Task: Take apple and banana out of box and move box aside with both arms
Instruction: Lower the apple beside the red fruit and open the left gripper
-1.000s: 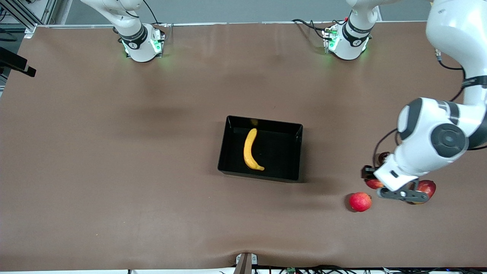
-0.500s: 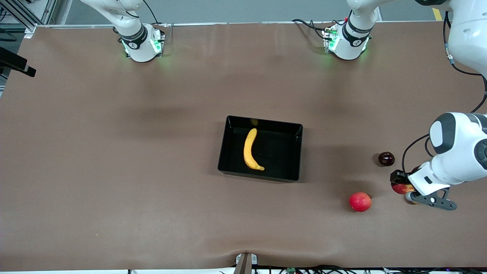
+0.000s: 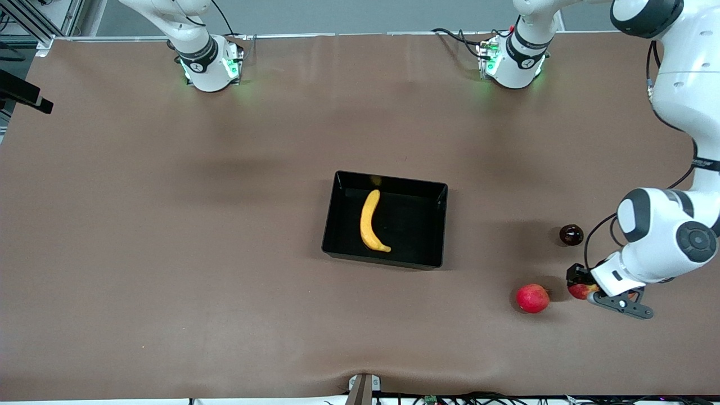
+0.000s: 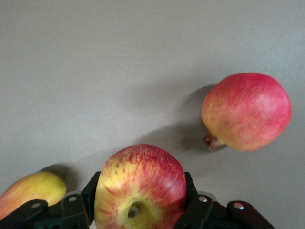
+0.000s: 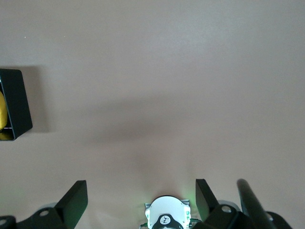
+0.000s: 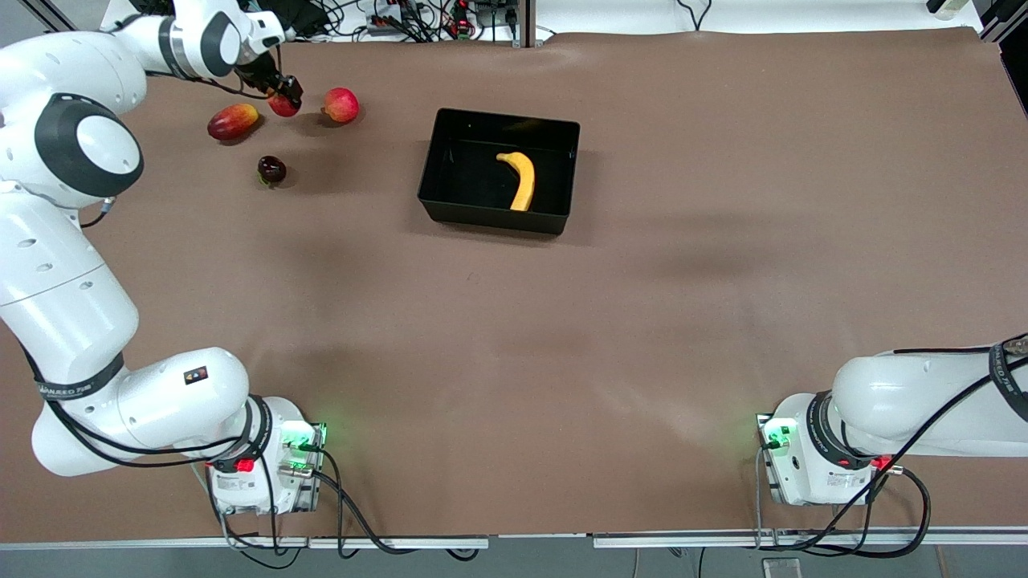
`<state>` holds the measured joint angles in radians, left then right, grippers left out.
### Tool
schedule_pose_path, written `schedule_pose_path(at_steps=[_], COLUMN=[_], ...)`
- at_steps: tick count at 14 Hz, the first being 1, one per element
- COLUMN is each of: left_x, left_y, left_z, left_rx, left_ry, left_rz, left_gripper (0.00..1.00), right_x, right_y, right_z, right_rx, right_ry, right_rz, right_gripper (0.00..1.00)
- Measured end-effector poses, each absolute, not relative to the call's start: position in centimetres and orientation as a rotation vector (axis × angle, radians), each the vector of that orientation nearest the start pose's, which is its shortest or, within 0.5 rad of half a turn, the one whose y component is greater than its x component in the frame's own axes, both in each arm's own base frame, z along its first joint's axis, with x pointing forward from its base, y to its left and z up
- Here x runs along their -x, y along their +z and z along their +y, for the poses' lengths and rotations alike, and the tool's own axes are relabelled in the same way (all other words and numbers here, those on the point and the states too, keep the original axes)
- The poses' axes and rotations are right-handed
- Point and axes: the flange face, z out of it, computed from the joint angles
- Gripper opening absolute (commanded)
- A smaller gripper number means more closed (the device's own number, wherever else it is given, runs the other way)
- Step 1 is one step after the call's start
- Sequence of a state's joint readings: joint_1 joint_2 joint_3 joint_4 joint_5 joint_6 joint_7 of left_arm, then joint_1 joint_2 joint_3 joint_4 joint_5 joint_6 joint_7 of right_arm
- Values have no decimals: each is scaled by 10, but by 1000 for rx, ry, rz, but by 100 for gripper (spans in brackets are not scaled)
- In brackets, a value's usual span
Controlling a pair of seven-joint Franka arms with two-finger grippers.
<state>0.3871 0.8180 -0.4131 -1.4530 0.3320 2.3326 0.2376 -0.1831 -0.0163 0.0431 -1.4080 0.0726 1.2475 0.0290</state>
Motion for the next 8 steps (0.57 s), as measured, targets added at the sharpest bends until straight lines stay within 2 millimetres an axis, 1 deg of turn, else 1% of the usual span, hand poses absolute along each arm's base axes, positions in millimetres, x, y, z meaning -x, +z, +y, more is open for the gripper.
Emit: schedule_pose_path(at_steps=[2, 4, 5, 6, 8], left_x=[-733, -732, -731, -731, -732], left_y=[222, 207, 200, 200, 200], left_z=[47, 56, 62, 63, 63], left_rx=[3120, 3115, 3114, 3113, 3113], left_ry=[-231, -233, -230, -240, -241], left_rz=[531, 513, 502, 498, 498], left_gripper=[0, 0, 2, 21, 100], right_x=[-508, -508, -508, -508, -508], right_y=[682, 682, 682, 681, 681], right_z=[-62, -62, -62, -62, -62], right_rx=[3047, 3047, 3047, 3047, 3047], right_ry=[217, 218, 218, 218, 219], right_rz=[230, 230, 230, 230, 230], right_gripper=[100, 100, 100, 100, 100])
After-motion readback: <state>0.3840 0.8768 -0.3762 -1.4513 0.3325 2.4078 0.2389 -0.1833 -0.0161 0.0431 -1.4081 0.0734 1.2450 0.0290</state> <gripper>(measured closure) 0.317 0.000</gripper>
